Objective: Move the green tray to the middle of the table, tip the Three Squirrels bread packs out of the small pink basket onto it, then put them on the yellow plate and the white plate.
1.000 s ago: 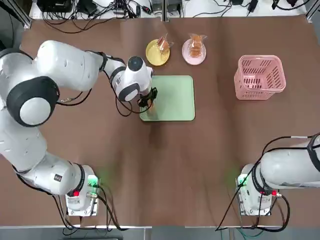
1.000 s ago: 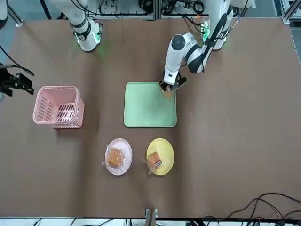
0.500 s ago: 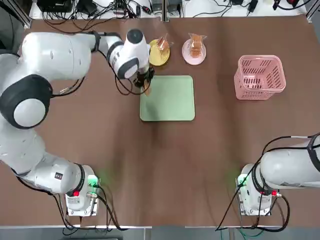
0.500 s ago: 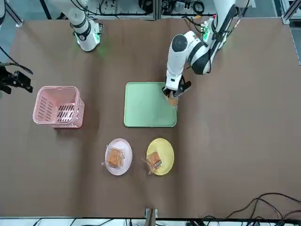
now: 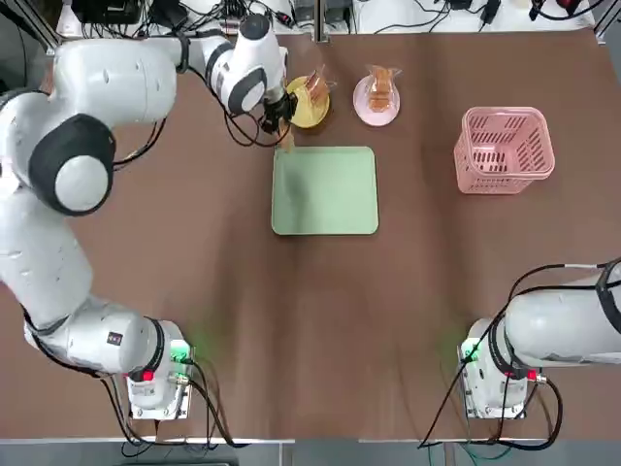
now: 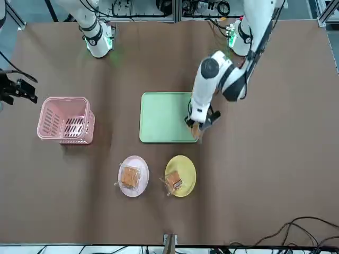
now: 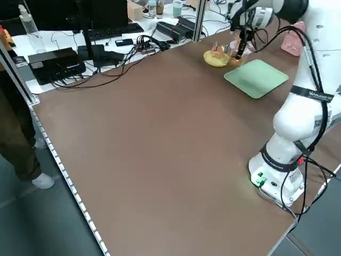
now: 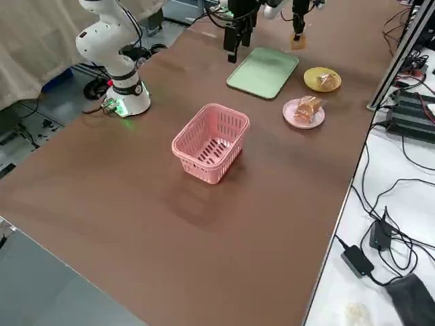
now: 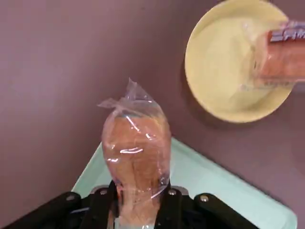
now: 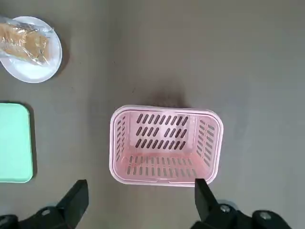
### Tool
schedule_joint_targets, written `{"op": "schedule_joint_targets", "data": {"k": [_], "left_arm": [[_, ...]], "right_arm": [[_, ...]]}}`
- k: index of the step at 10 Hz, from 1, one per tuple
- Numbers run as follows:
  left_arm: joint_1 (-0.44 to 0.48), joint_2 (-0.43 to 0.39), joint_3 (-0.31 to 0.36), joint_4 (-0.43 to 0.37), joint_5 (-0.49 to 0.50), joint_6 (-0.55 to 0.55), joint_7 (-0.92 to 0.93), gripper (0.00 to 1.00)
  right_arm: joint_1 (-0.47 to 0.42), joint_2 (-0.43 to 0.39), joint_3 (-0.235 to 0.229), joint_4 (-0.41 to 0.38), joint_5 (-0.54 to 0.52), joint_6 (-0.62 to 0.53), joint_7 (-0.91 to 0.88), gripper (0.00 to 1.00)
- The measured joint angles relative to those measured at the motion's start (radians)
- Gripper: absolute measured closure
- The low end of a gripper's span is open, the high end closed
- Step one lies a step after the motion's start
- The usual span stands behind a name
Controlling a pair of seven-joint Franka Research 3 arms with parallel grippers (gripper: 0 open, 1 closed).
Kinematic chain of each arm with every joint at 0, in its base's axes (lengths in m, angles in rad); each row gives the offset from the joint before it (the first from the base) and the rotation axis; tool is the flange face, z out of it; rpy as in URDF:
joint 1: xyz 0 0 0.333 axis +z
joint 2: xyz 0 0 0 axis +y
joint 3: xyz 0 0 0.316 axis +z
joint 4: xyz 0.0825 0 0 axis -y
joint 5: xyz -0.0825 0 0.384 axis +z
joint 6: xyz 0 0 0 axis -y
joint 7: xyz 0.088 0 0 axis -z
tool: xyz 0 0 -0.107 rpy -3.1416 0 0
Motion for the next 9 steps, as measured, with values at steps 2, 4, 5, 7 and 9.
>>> {"op": "schedule_joint_targets", "data": {"k": [2, 4, 5, 7, 9], "left_arm": [[-0.001, 0.101, 0.021, 0.120, 0.049, -0.001, 0.000, 0.67], [-0.004, 0.183, 0.032, 0.233, 0.071, -0.026, 0.007, 0.67], [-0.014, 0.211, 0.035, 0.278, 0.085, -0.048, 0.007, 0.67], [-0.060, 0.243, 0.068, 0.344, 0.091, -0.067, 0.016, 0.66], [-0.067, 0.262, 0.079, 0.387, 0.091, -0.073, 0.049, 0.66]], "right_arm": [[0.000, 0.000, 0.002, 0.000, 0.002, 0.000, 0.000, 0.01], [0.002, 0.000, 0.007, 0.001, 0.002, -0.001, 0.000, 0.01], [0.003, 0.000, 0.008, 0.001, 0.003, -0.001, 0.000, 0.01], [0.003, 0.000, 0.009, 0.001, 0.004, -0.006, 0.000, 0.01], [0.004, 0.000, 0.010, 0.001, 0.005, -0.012, 0.000, 0.01]]}}
